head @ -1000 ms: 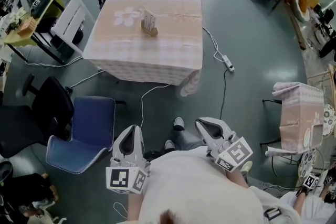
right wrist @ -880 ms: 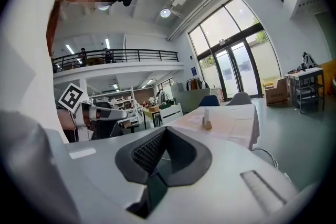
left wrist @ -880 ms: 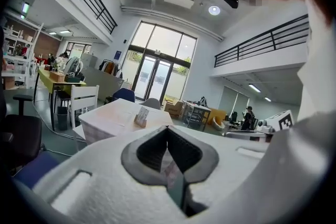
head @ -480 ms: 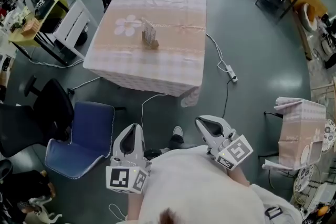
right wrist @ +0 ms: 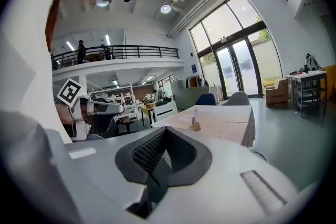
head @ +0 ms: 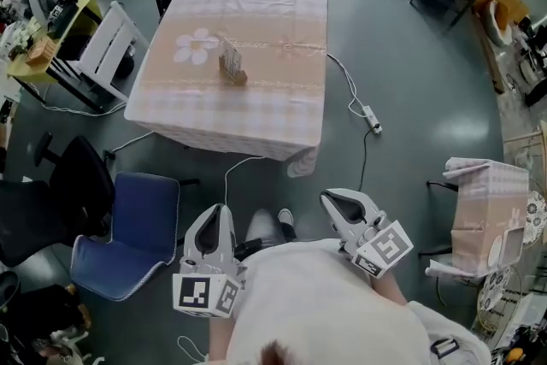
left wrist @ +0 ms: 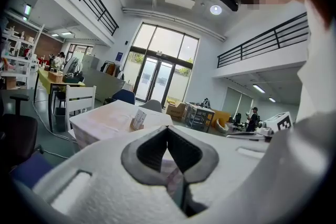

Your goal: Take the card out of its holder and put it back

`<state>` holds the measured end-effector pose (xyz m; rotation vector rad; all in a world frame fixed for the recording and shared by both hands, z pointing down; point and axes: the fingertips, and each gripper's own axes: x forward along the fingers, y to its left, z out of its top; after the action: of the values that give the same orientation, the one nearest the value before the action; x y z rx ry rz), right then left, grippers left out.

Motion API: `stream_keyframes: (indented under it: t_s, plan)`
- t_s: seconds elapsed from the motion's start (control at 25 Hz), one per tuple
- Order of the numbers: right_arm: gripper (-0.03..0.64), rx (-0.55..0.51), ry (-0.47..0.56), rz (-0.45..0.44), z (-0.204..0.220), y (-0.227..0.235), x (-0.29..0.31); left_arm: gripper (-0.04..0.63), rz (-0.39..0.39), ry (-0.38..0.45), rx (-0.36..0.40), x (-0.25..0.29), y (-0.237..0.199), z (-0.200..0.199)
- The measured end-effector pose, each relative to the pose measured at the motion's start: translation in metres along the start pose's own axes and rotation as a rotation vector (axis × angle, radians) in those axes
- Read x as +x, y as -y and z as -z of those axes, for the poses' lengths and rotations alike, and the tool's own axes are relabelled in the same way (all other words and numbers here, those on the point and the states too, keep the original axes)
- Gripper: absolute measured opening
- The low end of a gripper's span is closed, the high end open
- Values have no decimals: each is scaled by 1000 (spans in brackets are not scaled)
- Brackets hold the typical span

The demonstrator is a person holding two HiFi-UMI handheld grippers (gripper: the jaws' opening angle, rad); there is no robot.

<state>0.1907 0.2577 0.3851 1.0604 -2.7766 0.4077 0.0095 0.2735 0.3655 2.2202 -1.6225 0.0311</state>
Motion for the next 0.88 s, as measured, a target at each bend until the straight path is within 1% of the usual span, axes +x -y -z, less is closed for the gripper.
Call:
stream_keyframes:
  t_s: [0.2, 0.4, 0.64, 0.88]
  plan:
    - [0, 15, -11, 29, 3, 9, 2, 0, 0, -15, -2, 10, -8, 0]
    - [0, 31, -9, 58, -2, 23, 17, 0, 16, -23, -1, 30, -20, -7]
    - [0, 17, -8, 69, -20, 31, 57, 0, 22, -17, 5, 56, -51, -32]
    - [0, 52, 26, 92, -44, 46, 95, 0, 43, -8, 29, 87, -76, -62]
